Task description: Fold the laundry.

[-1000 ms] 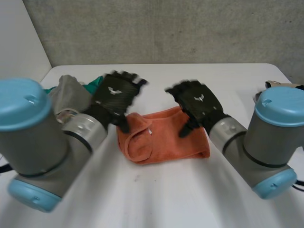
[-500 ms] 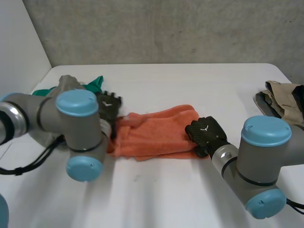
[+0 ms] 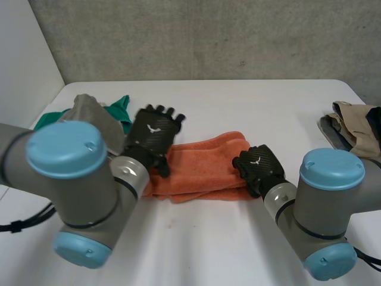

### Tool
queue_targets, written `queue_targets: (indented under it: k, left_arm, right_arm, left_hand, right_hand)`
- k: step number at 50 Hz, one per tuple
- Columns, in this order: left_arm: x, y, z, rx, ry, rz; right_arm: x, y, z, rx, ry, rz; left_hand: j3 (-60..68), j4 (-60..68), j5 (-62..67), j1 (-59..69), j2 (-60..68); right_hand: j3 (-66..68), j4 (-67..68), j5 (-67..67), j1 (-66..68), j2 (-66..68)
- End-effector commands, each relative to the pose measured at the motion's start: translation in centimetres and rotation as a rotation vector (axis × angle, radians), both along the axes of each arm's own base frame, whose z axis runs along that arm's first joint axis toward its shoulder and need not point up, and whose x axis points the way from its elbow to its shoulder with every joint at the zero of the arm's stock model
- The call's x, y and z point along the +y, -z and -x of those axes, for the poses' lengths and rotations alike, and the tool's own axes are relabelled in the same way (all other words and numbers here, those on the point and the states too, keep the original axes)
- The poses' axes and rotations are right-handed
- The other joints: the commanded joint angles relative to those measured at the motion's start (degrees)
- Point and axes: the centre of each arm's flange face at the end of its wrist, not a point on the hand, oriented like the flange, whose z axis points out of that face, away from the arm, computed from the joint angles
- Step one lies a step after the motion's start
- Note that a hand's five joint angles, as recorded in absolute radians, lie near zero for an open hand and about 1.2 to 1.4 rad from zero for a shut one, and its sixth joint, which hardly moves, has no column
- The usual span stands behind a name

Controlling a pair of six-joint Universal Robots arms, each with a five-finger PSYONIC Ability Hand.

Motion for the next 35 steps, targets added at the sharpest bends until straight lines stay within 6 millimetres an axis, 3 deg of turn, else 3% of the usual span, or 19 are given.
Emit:
queue_targets:
  k: [1, 2, 5, 10, 15, 24, 32, 35]
  left_arm:
    - [-3.5, 3.7, 0.8, -0.036, -0.062, -0.010]
    - [-5.3, 4.2, 0.1, -0.059, -0.126, -0.002]
    - [-7.7, 4.8, -1.7, -0.127, -0.247, -0.003]
    - [-8.4, 5.0, -3.6, -0.190, -0.333, -0.032]
    - [-7.2, 4.1, -4.1, -0.202, -0.318, -0.027]
    - [-3.0, 1.8, -4.1, -0.188, -0.204, -0.017]
    - [-1.7, 0.1, -5.0, -0.160, -0.192, 0.000]
    - [-1.7, 0.0, -5.1, -0.158, -0.195, 0.002]
  right_arm:
    - [0.0, 0.5, 0.5, 0.022, 0.030, -0.011]
    - [-0.1, 0.5, 0.7, 0.026, 0.041, -0.007]
    - [-0.4, 0.5, 1.3, 0.034, 0.067, -0.006]
    - [-0.5, 0.0, 2.0, 0.032, 0.090, -0.001]
    - [-0.5, -0.5, 2.5, 0.024, 0.097, 0.002]
    - [-0.1, -0.8, 4.4, 0.080, 0.141, -0.035]
    - [-0.6, -2.0, 8.0, 0.226, 0.228, -0.005]
    - [-0.8, -2.7, 8.5, 0.258, 0.235, 0.029]
  left_hand:
    - [-1.92, -1.64, -2.98, -0.64, -1.82]
    - [-1.92, -1.64, -2.98, -0.64, -1.82]
    - [-1.92, -1.64, -2.98, -0.64, -1.82]
    - [-1.92, -1.64, -2.98, -0.64, -1.82]
    - [-1.92, -1.64, -2.98, -0.64, -1.82]
    - [-1.92, -1.64, -2.98, -0.64, -1.82]
    - [-1.92, -1.64, -2.98, -0.64, -1.82]
    - [-1.92, -1.64, -2.98, -0.64, -1.82]
  right_hand:
    - [12.04, 11.52, 12.12, 18.14, 12.69]
    - [12.04, 11.52, 12.12, 18.14, 12.69]
    - [12.04, 11.52, 12.12, 18.14, 12.69]
    - [12.04, 11.52, 12.12, 18.14, 12.69]
    - [12.04, 11.52, 12.12, 18.14, 12.69]
    - [12.04, 11.52, 12.12, 18.14, 12.69]
    - [12.04, 11.52, 12.12, 18.14, 12.69]
    - [12.04, 11.52, 12.12, 18.14, 12.69]
